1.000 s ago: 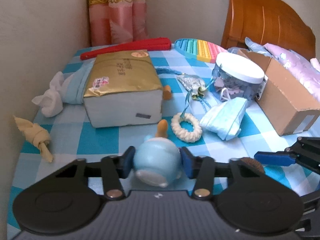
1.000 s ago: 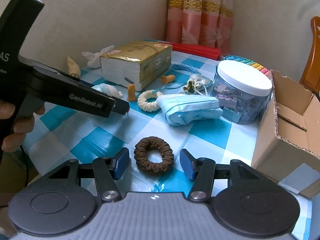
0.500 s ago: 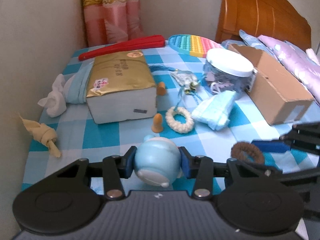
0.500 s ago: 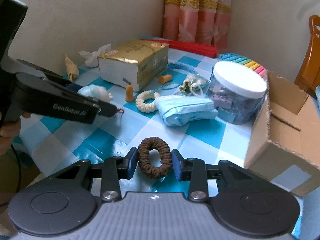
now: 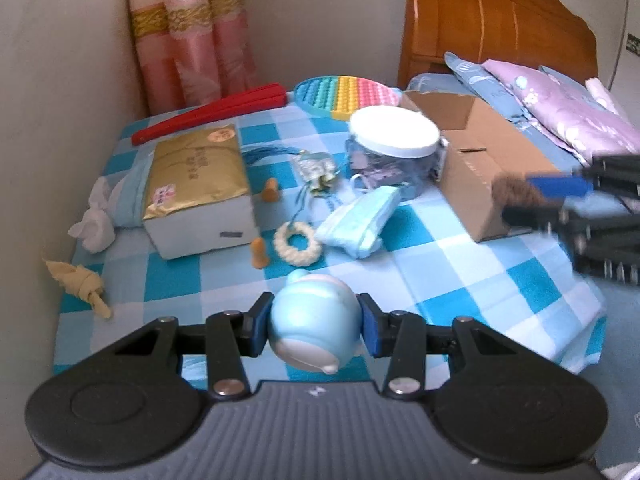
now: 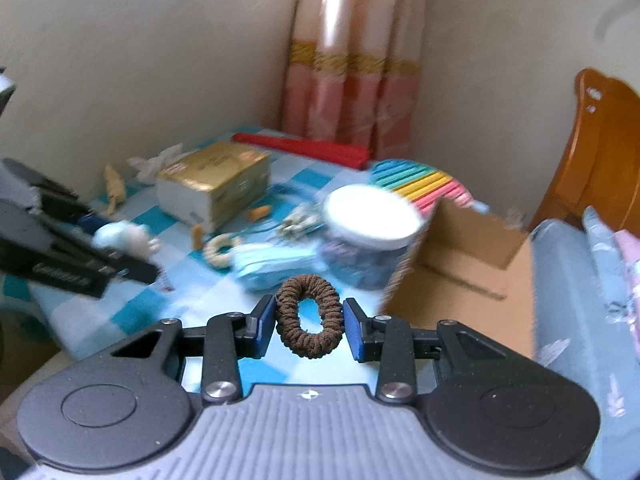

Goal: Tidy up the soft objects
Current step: 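Carry both items to the cardboard box while the right tool releases the scrunchie inside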

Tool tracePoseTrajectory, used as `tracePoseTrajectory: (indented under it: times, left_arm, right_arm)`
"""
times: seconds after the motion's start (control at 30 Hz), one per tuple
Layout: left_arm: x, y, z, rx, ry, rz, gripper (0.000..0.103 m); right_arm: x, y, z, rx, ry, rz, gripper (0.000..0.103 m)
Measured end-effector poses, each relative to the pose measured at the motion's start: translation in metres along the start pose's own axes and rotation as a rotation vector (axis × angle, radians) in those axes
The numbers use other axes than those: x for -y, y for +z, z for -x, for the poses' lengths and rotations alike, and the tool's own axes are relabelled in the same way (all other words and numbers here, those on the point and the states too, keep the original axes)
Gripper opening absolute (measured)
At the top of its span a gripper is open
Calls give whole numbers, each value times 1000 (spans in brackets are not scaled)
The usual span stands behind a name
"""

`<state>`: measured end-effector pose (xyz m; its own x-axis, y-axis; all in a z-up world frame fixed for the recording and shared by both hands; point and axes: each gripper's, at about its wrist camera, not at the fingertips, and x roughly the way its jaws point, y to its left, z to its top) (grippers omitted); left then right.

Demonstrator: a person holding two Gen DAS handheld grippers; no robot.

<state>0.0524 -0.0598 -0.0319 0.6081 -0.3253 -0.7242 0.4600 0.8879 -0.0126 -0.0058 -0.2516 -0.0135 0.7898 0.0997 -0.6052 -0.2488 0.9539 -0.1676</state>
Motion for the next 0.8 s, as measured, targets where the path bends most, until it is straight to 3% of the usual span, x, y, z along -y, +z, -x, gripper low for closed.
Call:
tracePoseTrajectory:
  times: [0.17,0.4,0.5,0.67,0.8]
  left_arm:
    - [12,11,1,-2,-16,-16,44]
    - [33,33,-4,-3,-34,-74,44]
    - [41,45,-9,-1,-42,-97,44]
    - [53,65,-19,-16,-84,-135,44]
    - [66,85,-29,-39,-111,-189,44]
  right_arm:
    - [32,11,2,21,-70,25,41]
    - [68,17,-26,-47,-62,40,42]
    - [77,16,-36,-98,-7,43,49]
    - [86,15,-46,-199,118,9,75]
    - [87,16,-46,-256,157,17,83]
